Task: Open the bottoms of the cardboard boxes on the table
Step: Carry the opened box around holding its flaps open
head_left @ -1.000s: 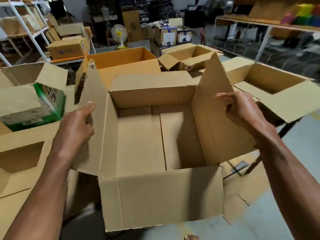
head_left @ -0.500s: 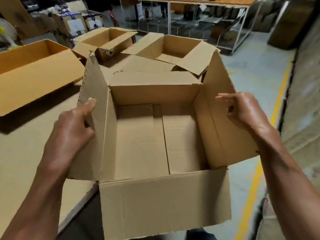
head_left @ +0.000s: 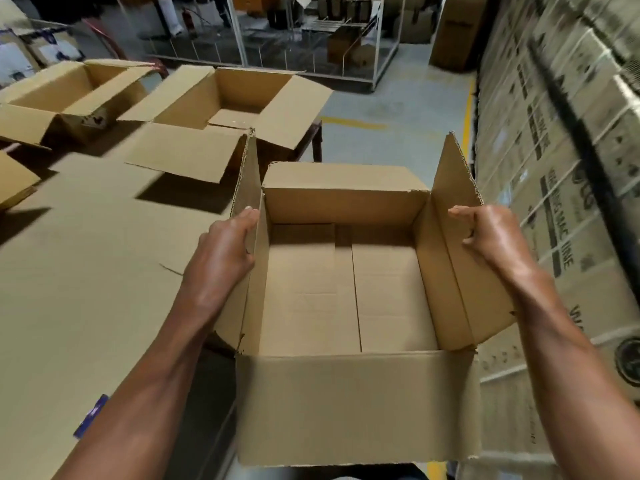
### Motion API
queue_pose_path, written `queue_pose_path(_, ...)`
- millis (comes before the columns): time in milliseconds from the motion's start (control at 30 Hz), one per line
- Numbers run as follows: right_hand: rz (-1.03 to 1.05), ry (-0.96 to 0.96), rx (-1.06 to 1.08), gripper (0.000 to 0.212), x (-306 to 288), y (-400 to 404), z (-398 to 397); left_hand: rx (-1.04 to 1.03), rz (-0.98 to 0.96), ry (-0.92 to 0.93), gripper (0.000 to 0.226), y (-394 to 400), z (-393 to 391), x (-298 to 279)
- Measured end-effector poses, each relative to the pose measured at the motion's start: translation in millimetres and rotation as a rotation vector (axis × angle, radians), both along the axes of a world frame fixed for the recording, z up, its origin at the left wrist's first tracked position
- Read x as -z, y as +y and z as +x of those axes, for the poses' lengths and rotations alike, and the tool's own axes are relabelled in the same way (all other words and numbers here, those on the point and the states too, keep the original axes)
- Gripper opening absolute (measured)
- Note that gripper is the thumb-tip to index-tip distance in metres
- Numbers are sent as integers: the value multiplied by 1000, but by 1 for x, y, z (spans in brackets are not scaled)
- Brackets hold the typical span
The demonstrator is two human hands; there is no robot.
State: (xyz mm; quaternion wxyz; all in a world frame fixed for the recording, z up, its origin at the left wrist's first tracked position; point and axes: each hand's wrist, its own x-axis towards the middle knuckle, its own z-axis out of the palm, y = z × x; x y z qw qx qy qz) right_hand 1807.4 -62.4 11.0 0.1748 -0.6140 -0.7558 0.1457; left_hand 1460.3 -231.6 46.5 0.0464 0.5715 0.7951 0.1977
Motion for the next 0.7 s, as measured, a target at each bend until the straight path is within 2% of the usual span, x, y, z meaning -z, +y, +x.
queue_pose_path(133, -20, 2, 59, 61, 2, 35, 29, 83, -44, 40, 58, 72, 29, 16)
queue_pose_path(333, -69, 4, 121, 62, 18, 117, 81, 159, -87, 67, 53, 185, 70, 40)
queue_pose_path(533, -75, -47, 169, 64, 30, 204, 120, 192, -69, -4, 43, 282, 102, 58)
queue_pose_path(700, -71, -74, 174, 64, 29, 288, 129, 202, -78, 6, 51, 378, 107, 71)
